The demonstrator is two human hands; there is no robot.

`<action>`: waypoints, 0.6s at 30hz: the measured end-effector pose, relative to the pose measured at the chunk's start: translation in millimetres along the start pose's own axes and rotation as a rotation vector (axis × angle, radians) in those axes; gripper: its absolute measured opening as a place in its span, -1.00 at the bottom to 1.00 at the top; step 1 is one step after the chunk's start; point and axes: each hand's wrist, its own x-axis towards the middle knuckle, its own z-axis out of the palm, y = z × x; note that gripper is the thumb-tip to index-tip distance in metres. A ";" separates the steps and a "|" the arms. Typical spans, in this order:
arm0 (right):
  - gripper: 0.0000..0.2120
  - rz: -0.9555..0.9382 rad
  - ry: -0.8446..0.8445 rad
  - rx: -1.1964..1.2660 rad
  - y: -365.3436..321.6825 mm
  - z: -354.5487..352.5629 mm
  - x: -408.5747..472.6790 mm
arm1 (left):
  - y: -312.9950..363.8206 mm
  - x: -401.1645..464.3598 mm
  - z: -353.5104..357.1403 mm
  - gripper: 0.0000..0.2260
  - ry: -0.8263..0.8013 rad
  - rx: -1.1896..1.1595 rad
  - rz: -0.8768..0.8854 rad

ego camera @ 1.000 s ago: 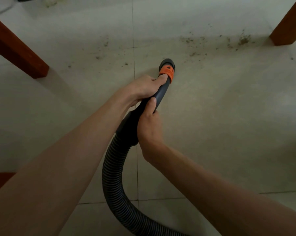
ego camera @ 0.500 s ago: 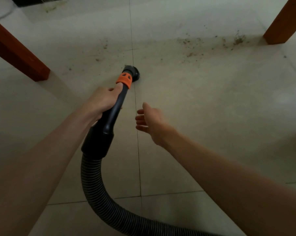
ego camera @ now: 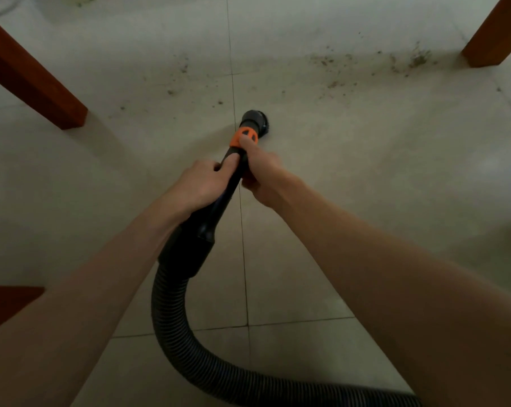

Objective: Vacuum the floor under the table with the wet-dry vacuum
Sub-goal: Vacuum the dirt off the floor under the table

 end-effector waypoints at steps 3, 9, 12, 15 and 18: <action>-0.78 -0.011 0.030 0.137 -10.6 -17.8 2.8 | 6.2 -3.5 7.3 -0.57 -0.089 0.009 0.051; -0.72 0.024 0.062 0.271 -15.1 -42.9 -12.5 | 13.2 -12.7 5.4 -0.61 -0.221 0.117 0.121; -0.74 0.057 0.006 0.284 -11.4 -51.0 -32.7 | 11.2 -26.0 6.3 -0.62 -0.224 0.077 0.170; -0.68 0.060 0.003 0.216 -5.2 -58.8 -52.8 | 12.0 -41.3 9.3 -0.62 -0.225 0.060 0.212; -0.80 0.093 0.042 0.127 -3.8 -68.7 -70.3 | 26.0 -52.0 13.0 -0.58 -0.184 0.145 0.291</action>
